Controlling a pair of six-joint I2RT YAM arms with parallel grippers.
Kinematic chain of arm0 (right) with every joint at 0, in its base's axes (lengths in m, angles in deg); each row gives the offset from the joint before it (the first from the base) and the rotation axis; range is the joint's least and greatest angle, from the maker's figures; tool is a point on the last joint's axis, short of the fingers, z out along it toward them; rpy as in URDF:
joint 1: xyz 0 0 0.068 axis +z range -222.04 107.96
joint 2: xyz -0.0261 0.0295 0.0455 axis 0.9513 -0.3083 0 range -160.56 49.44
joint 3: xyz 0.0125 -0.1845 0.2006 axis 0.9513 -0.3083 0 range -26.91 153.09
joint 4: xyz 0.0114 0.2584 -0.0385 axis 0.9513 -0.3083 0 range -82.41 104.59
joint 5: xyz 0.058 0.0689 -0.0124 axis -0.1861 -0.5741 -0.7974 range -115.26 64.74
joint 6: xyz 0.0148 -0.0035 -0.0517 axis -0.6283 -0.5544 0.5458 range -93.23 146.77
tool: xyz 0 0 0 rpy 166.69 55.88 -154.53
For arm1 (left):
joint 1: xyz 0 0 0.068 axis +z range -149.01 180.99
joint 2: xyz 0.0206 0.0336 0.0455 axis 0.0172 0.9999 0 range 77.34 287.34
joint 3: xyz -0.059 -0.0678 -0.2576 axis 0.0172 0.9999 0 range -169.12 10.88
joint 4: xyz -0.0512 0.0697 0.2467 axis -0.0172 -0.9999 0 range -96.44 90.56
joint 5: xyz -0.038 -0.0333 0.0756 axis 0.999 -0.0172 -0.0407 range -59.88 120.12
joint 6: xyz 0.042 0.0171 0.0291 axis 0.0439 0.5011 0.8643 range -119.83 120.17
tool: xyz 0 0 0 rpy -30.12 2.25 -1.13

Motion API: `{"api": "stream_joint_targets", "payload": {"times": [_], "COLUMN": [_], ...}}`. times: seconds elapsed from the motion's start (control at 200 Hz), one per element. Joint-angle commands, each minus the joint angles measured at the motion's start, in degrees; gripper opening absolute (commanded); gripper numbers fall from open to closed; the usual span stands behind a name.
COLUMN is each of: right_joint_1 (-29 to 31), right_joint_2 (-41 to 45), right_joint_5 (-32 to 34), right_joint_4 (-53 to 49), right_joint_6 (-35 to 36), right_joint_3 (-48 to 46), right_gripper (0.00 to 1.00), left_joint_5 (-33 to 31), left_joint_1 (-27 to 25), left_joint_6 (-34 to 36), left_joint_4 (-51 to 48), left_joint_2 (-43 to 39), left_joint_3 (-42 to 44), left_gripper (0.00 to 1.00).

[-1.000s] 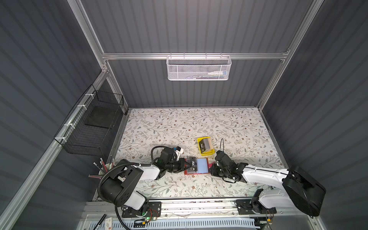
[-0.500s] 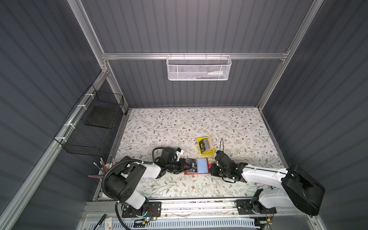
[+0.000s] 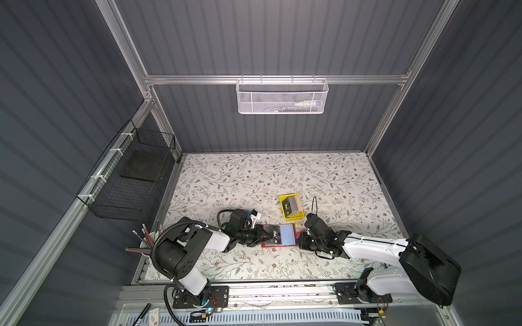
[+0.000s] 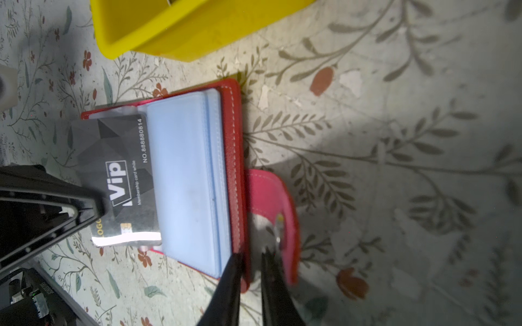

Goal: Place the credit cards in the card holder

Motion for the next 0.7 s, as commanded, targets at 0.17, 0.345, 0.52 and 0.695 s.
{"api": "stream_joint_targets", "payload": {"times": [0.17, 0.345, 0.52, 0.695], "right_joint_1": [-0.1, 0.0, 0.0, 0.1], "right_joint_2": [-1.5, -1.9, -2.1, -2.4], "right_joint_5": [1.1, 1.0, 1.0, 0.9], "right_joint_4": [-1.4, -1.2, -1.1, -1.0], "right_joint_6": [0.4, 0.4, 0.3, 0.3], "right_joint_3": [-0.1, 0.0, 0.1, 0.1], "right_gripper": [0.19, 0.18, 0.18, 0.18], "left_joint_5": [0.9, 1.3, 1.7, 1.8], "left_joint_1": [0.4, 0.4, 0.5, 0.4], "left_joint_6": [0.2, 0.2, 0.2, -0.2], "left_joint_4": [-0.6, -0.4, 0.1, 0.9], "left_joint_2": [1.8, 2.5, 3.3, 3.8], "left_joint_3": [-0.3, -1.1, -1.6, -1.3], "left_gripper": [0.00, 0.00, 0.00, 0.00]}}
